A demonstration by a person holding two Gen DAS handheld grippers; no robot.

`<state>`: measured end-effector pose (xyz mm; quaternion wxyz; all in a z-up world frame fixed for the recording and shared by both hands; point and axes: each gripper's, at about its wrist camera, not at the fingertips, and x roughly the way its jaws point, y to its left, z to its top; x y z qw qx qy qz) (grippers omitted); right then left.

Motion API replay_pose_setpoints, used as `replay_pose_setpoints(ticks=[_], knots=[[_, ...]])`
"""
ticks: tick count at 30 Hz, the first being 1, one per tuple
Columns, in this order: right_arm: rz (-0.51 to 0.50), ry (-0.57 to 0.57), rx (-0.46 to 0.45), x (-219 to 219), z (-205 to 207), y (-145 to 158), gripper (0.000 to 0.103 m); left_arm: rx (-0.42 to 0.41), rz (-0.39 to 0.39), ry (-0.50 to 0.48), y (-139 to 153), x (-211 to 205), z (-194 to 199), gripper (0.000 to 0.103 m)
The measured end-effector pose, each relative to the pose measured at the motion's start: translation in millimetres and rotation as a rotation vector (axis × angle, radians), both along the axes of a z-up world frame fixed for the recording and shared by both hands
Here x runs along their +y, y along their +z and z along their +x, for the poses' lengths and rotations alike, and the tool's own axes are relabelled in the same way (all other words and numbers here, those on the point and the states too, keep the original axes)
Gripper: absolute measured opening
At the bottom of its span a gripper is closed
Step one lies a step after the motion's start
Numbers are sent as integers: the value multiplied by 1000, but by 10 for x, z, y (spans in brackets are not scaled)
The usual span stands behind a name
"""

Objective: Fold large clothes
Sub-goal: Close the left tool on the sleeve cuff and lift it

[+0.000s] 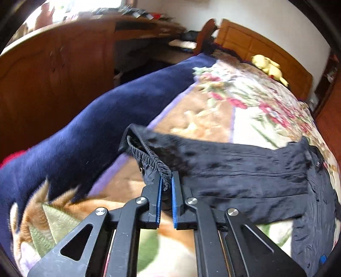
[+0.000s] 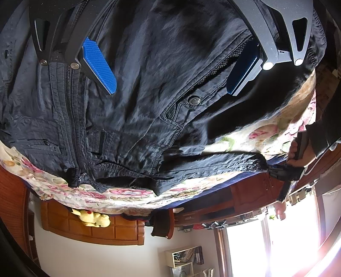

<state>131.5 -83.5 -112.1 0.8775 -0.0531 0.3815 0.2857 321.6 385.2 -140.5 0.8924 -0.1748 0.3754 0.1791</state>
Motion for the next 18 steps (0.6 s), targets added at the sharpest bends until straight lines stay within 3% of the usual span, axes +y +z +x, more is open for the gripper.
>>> replay_pose_setpoints(ticks=[9,18], knots=[[15,-17,-30,-107,-50,115,103,-108,103,-214,874,-1198,78,7],[0,-83,-64,-468,-56,259,103,-157,142,-439,1379,-2408,29,6]])
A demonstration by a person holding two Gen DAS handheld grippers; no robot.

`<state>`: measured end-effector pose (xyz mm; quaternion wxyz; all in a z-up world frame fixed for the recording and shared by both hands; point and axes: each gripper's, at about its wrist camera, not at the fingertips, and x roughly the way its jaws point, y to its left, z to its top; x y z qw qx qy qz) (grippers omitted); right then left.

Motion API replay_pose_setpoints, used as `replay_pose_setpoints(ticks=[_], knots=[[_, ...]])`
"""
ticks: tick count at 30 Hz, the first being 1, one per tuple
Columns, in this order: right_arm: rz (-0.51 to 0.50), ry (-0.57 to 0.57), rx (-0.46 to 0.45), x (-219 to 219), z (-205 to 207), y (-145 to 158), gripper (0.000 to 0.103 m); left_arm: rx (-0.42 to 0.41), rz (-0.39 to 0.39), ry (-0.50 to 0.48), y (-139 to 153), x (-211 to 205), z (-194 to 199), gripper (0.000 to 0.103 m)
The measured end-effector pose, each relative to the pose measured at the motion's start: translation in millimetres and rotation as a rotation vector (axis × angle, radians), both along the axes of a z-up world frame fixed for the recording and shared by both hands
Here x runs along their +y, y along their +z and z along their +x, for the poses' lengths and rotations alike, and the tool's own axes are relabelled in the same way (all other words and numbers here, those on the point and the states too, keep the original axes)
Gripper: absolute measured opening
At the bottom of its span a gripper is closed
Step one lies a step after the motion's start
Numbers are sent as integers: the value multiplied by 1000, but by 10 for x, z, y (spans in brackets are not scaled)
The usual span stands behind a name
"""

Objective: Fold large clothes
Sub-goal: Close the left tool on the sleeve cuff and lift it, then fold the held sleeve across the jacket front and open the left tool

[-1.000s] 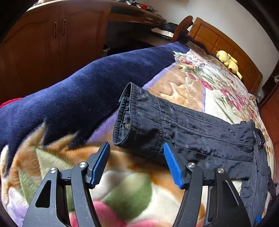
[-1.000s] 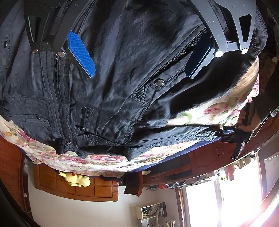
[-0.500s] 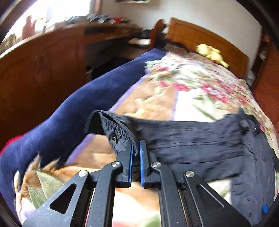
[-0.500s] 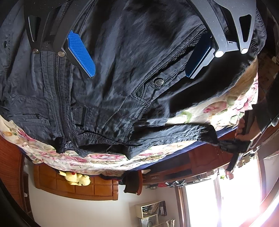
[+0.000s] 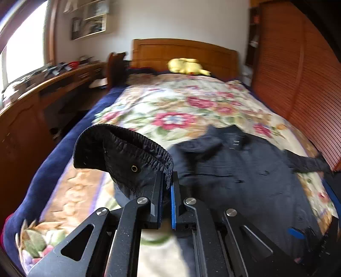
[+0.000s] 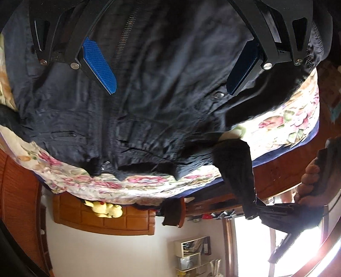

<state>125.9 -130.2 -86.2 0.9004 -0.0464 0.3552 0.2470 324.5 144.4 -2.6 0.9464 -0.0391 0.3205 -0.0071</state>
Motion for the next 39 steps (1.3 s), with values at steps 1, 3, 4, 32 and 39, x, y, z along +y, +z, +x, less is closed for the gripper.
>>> replay_pose_setpoints(ticks=[1,3,4,32,39], knots=[[1,-10,-1,-40,-4,7,103,-3,-2,-19,22,-101,-16,6],[4,-24,1,-122,-9,17,103,-7,-6,-58,31,-312,-38,6],[7,-31,3,-157,-12,19,103,-5,-4,-81,18,-435,-61,6],[9,-15,21,-136,-51,47,103,-4,49,-110,-745,-651,-1157,44],[-6,2,14,-80,-31,49,103,-45,-28,-59,-771,-232,-1309,79]])
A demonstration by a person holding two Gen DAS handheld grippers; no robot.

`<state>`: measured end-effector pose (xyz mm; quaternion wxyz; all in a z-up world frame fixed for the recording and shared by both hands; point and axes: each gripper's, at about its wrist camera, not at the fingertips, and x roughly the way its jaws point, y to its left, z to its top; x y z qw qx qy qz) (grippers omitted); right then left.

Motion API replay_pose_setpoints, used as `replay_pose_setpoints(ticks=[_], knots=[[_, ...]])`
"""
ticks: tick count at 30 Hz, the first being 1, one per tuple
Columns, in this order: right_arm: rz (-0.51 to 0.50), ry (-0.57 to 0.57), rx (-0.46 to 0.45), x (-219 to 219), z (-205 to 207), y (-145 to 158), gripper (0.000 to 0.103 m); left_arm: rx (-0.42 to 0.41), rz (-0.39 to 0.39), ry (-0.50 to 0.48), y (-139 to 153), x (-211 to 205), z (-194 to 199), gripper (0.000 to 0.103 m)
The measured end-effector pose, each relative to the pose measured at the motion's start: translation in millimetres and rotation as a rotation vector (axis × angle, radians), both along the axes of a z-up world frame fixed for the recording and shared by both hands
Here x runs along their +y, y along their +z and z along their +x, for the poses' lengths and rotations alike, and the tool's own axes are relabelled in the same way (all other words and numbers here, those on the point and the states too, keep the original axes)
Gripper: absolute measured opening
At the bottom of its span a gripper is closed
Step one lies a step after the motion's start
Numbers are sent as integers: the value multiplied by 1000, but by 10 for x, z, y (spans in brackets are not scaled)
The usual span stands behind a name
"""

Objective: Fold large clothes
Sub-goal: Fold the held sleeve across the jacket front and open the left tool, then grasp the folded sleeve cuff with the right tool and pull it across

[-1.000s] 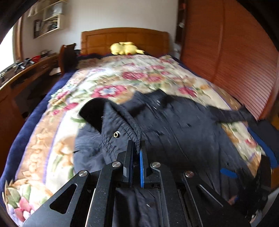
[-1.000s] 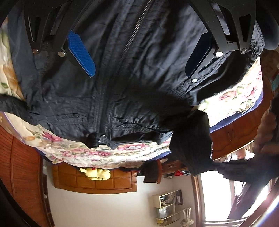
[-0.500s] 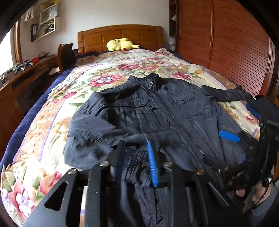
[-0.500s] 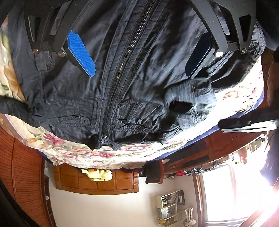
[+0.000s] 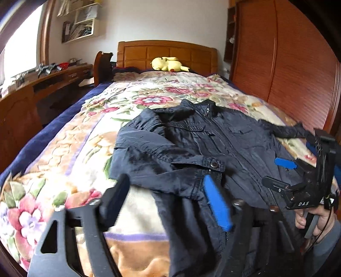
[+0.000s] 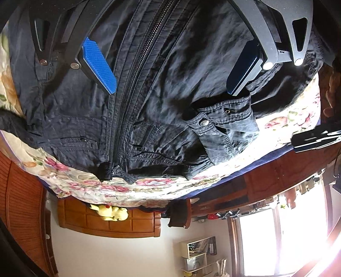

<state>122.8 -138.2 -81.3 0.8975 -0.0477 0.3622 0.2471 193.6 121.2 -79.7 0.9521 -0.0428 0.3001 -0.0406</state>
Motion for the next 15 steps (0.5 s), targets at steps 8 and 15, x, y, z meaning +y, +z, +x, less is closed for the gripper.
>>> replay_pose_setpoints(ticks=[8,15], knots=[[-26,23,18,119,74,20,103,-19,-15,49,54,307,-109,81],[-75,79,3,402,274,206,103,-57,-20,73,137,492,-222,81]])
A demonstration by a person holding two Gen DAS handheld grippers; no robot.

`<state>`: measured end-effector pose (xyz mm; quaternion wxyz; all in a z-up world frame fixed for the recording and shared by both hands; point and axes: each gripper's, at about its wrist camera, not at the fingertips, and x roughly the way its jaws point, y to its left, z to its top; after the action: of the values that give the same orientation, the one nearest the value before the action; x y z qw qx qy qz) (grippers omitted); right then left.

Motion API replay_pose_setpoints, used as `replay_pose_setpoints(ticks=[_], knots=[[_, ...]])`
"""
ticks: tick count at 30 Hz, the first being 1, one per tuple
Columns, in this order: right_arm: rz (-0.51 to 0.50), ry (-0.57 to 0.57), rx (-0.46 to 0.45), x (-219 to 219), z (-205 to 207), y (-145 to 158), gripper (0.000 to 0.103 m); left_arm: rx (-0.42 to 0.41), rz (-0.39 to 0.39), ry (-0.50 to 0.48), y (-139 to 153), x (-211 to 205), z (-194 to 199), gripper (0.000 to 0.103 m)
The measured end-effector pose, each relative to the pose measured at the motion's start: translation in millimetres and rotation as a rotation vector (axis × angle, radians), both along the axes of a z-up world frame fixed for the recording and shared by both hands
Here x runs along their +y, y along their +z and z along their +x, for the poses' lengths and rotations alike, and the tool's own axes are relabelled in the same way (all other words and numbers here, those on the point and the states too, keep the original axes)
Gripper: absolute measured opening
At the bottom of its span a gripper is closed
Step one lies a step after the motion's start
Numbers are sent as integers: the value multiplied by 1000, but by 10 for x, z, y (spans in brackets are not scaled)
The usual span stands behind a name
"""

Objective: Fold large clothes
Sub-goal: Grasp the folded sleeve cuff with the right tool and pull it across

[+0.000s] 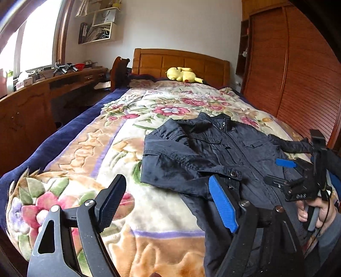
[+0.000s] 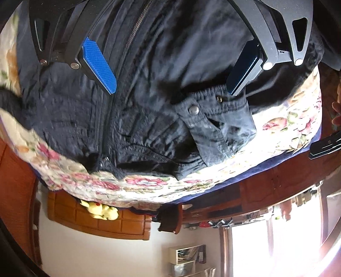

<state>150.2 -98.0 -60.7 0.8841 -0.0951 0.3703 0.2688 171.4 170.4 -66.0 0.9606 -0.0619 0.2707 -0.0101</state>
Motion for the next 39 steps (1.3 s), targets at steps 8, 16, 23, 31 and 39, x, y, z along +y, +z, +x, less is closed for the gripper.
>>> replay_pose_setpoints(ticks=[8,16,23,31,39], knots=[[-78,71,56,488,405,-119,103,-39,23,28,66,110,-106,88],[-170,103,188,755,754,-622,102,-46,2,40,61,217,-156,91],[-135,147,258,767,794,-792,89,-40,-3,42,44,253,-166,91],[-170,226,208,723,539,-692,28,-30,11,33,12,155,-115,91],[-198,252,145,704,439,-540,3,-21,11,29,-8,50,-53,91]])
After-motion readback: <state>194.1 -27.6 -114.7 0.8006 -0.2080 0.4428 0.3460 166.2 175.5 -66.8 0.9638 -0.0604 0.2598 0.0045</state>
